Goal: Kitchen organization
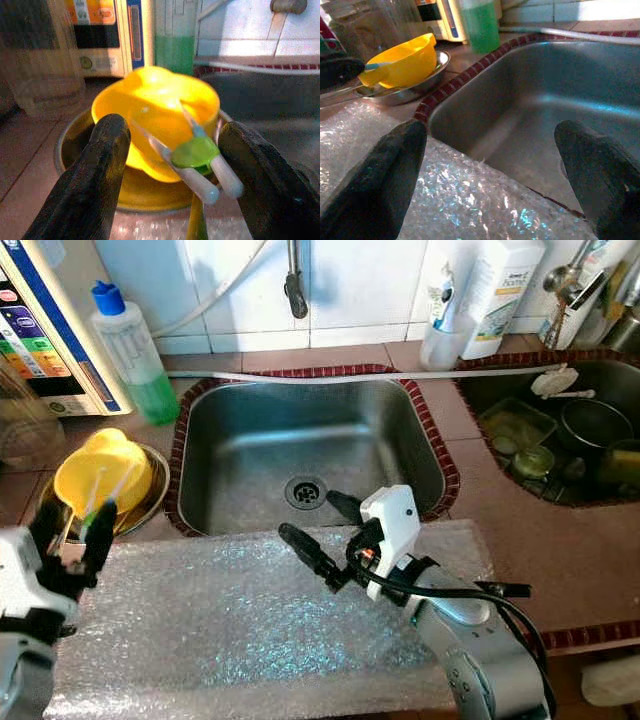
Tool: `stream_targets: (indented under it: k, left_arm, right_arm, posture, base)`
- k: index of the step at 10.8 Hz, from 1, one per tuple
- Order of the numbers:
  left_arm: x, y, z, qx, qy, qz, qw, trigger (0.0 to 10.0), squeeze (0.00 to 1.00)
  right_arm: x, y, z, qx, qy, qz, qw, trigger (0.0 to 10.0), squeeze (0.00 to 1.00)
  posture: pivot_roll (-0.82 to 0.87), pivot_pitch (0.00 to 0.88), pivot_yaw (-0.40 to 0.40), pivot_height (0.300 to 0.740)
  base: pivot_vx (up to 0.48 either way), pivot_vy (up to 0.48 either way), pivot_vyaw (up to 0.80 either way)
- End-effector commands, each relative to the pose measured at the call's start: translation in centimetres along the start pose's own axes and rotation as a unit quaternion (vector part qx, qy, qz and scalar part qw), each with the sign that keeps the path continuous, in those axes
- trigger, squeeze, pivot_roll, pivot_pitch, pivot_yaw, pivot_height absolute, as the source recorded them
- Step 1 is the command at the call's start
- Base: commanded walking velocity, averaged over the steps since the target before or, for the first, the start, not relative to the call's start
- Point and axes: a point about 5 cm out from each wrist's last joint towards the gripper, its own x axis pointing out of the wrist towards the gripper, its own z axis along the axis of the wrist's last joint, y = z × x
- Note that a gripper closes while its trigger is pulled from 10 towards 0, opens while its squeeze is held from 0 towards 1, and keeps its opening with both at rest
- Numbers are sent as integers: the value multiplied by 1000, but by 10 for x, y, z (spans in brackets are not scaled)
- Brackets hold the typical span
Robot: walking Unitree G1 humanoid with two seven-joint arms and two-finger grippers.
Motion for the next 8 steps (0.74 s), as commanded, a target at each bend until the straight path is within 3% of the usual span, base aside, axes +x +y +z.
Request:
stream_targets:
  k: [1, 3, 7, 8]
  left_arm:
    - [-1, 3, -2, 2, 5, 3, 1000, 10000, 0]
    - [0, 2, -2, -3, 4, -3, 1000, 10000, 0]
    - [4, -11, -5, 11, 10, -80, 997, 10000, 0]
    - [7, -7, -4, 2, 5, -72, 997, 10000, 0]
  right_arm:
    - [1, 6, 3, 2, -1, 20, 1000, 10000, 0]
    - [1, 6, 4, 5, 1, 33, 999, 10000, 0]
    - [6, 5, 7, 3, 2, 47, 999, 10000, 0]
    - [7, 6, 7, 2, 1, 50, 999, 10000, 0]
  posture:
    - [-63, 174, 43, 740]
    - [-65, 176, 42, 740]
    - [-66, 175, 37, 740]
    - [-67, 174, 38, 740]
  base:
    - [0, 0, 0]
    - [0, 0, 0]
    - [0, 0, 0]
    - [0, 0, 0]
